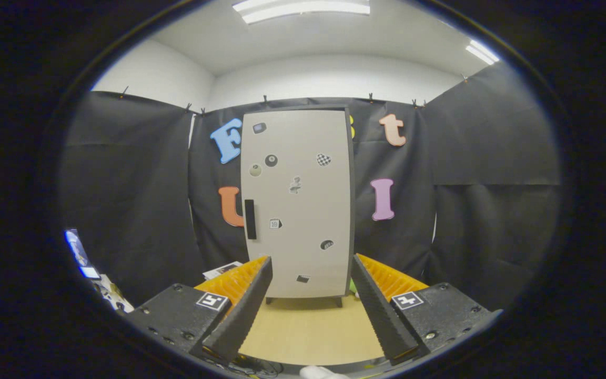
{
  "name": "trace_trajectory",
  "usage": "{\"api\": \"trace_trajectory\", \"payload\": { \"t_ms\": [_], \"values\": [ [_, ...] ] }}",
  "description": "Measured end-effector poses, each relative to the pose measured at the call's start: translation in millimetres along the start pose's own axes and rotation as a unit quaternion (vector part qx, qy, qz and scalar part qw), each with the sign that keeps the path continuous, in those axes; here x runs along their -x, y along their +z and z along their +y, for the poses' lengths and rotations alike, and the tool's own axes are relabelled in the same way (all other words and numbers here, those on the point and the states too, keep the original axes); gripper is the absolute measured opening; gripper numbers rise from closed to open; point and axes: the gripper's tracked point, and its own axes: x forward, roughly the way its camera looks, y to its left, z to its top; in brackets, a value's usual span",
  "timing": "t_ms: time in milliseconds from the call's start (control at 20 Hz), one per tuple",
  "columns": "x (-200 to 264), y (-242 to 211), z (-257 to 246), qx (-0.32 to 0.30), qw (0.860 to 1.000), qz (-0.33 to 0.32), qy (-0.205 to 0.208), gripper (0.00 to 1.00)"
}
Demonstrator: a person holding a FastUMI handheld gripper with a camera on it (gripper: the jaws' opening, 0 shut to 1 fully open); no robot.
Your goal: Open the shoe cabinet door, grab the shoes and put them into the shoe cabinet, then close the shoe cabinet door.
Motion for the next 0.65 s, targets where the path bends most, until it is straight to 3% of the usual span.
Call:
{"api": "trace_trajectory", "payload": {
  "t_ms": [650],
  "values": [
    [5.1,5.9,0.7,-0.005,1.000,-0.002,0.000,0.98]
  ]
}}
